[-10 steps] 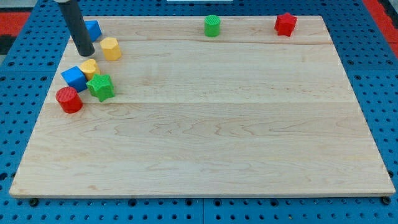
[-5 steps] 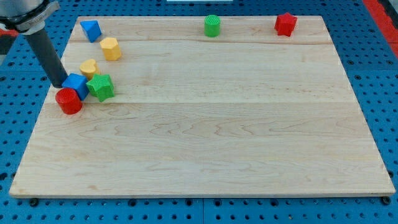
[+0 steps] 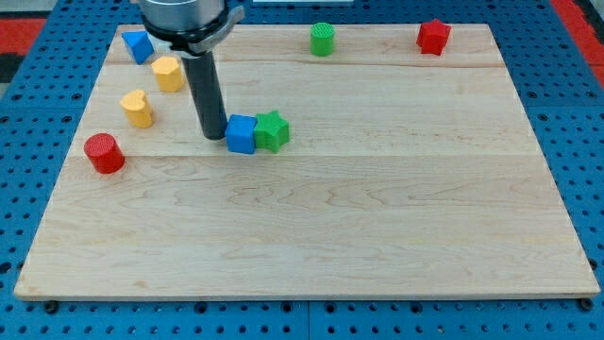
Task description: Move the blue cube to the bottom side of the red star
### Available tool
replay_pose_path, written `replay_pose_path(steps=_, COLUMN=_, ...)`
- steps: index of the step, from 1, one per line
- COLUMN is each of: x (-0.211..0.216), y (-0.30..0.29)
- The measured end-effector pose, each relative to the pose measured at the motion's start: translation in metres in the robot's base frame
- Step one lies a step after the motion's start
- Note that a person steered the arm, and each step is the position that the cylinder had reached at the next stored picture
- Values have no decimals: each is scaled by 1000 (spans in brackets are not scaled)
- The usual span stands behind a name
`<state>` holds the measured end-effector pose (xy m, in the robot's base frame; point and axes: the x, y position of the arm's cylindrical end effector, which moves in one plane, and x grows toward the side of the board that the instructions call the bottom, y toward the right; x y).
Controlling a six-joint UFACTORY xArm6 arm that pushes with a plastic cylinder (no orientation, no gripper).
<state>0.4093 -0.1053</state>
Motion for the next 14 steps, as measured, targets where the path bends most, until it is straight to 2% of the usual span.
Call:
replay_pose_path(steps=2, x=0, y=2)
replay_pose_path(steps=5, x=37, y=6)
replay_pose_path(steps=7, x=-2, y=26)
replay_pose_path(steps=9, x=-22, y=-4)
replay_pose_path(steps=10, x=-40, y=24)
replay_pose_path(steps=14, x=-58, y=205)
